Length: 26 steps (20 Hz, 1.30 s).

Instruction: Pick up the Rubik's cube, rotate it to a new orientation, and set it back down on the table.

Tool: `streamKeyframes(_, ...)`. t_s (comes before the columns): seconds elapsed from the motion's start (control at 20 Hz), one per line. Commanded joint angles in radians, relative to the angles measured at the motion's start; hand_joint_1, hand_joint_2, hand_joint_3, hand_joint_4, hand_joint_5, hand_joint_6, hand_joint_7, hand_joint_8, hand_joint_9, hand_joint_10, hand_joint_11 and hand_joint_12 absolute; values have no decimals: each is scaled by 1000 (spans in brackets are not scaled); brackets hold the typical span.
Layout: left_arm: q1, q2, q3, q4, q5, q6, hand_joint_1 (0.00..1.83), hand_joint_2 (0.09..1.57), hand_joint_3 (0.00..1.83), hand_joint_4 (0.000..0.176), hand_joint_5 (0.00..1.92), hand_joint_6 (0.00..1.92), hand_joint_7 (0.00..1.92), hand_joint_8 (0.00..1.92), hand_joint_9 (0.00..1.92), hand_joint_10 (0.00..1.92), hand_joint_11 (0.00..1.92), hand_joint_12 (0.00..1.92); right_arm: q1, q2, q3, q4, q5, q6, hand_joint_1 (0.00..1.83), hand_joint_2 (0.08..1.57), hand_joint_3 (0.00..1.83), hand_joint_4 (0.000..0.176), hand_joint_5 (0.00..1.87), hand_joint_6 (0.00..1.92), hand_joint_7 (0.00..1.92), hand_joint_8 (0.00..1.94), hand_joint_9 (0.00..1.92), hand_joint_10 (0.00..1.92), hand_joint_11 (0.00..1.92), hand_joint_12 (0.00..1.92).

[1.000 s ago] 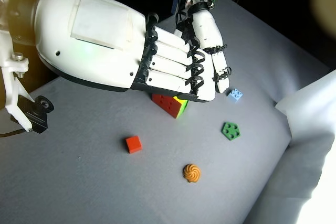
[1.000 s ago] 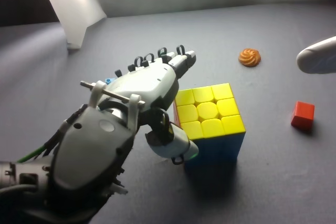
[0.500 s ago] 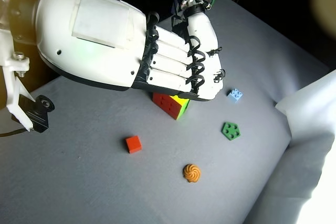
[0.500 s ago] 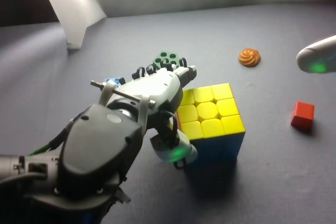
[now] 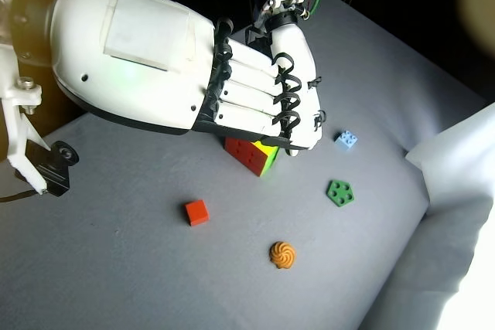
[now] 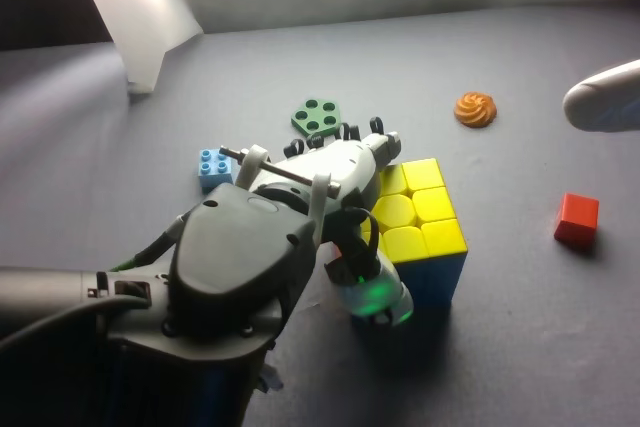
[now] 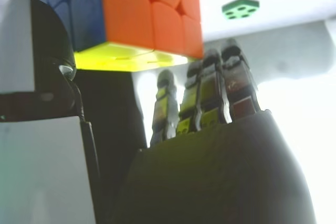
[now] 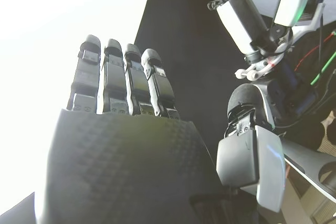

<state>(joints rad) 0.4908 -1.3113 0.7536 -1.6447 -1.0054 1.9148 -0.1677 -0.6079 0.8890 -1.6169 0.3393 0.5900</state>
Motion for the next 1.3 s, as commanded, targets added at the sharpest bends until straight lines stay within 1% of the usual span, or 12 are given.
streamKeyframes(0.0,-2,-2,8,69,-13,2,1268,875,0,125,84,9,0,0,0,0,0,0,6,0,-2,43,0,1,22,1109,1,0,51,0,12,0,0,0,1,0)
streamKeyframes(0.15,11,-1,33,68,8,2,1273,888,3,109,106,14,0,0,0,0,0,0,6,0,-2,43,0,1,73,1103,0,0,80,10,32,7,0,0,2,0)
streamKeyframes(0.3,14,-7,64,52,40,21,1260,898,7,126,104,10,0,0,0,0,0,0,6,0,-2,43,1,1,52,1097,0,0,79,7,24,2,0,0,0,0)
streamKeyframes(0.4,19,-11,82,52,51,22,1235,896,4,120,82,1,0,0,0,0,0,0,6,0,-2,43,1,0,64,1107,2,0,72,0,18,0,0,0,0,0)
streamKeyframes(0.55,20,-16,91,42,53,25,1259,885,0,128,120,15,0,0,0,0,0,0,6,0,-2,43,2,0,46,1111,2,0,77,5,28,5,0,0,0,0)
streamKeyframes(0.65,17,-22,97,25,53,34,1264,907,8,117,85,1,0,0,0,0,0,0,6,0,-2,43,2,-1,71,1107,0,0,95,9,44,8,3,1,11,5)
streamKeyframes(0.7,16,-25,99,22,53,36,1274,915,11,130,103,9,0,0,0,0,0,0,6,1,-2,43,2,-2,76,1107,0,0,96,8,42,6,0,0,5,3)
streamKeyframes(0.9,18,-34,102,7,52,44,1211,882,0,91,64,0,0,0,0,0,0,0,6,1,-2,43,5,-2,129,1110,0,0,81,10,36,9,0,0,0,0)
streamKeyframes(0.95,19,-34,102,8,52,44,1209,875,0,90,71,4,0,0,0,0,0,0,6,1,-2,43,5,-2,120,1103,0,0,96,14,48,12,0,0,0,0)
streamKeyframes(1.05,22,-36,103,9,52,44,1208,877,0,109,86,10,0,0,0,0,0,0,6,1,-2,42,6,-9,80,1099,0,0,114,14,63,12,9,3,19,9)
streamKeyframes(1.15,23,-36,103,12,52,44,1232,878,0,91,67,1,0,0,0,0,0,0,6,1,-2,42,6,-11,116,1108,1,0,107,8,56,6,0,0,1,0)
streamKeyframes(1.25,24,-36,103,14,53,44,1239,870,0,100,98,12,0,0,0,0,0,0,6,1,-2,42,8,-11,130,1098,0,0,134,14,84,13,22,8,28,14)
